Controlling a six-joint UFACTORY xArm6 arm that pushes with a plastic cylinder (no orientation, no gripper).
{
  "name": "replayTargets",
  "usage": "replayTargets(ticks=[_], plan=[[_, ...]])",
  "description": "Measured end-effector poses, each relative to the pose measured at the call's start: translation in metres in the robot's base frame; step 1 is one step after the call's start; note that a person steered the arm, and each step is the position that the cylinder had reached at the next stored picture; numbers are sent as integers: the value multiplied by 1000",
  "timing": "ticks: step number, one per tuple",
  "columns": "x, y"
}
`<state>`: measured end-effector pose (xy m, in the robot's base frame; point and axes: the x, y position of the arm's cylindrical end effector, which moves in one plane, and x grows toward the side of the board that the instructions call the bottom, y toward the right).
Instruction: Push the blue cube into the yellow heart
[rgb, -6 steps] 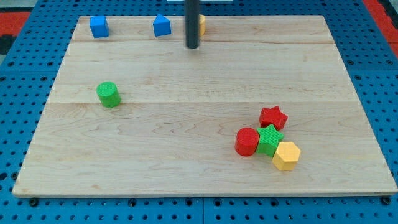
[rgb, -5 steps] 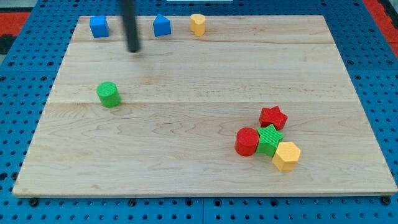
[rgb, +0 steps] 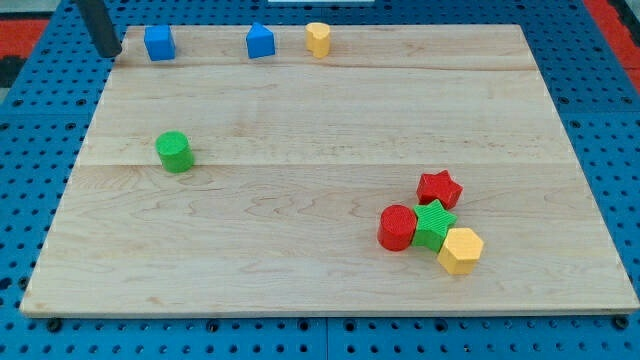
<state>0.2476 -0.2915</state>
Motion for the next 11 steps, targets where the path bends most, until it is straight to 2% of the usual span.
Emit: replayTargets(ticks=[6, 8, 9, 10, 11], plan=[[2, 56], [13, 173], [27, 196], [29, 199], [39, 179]])
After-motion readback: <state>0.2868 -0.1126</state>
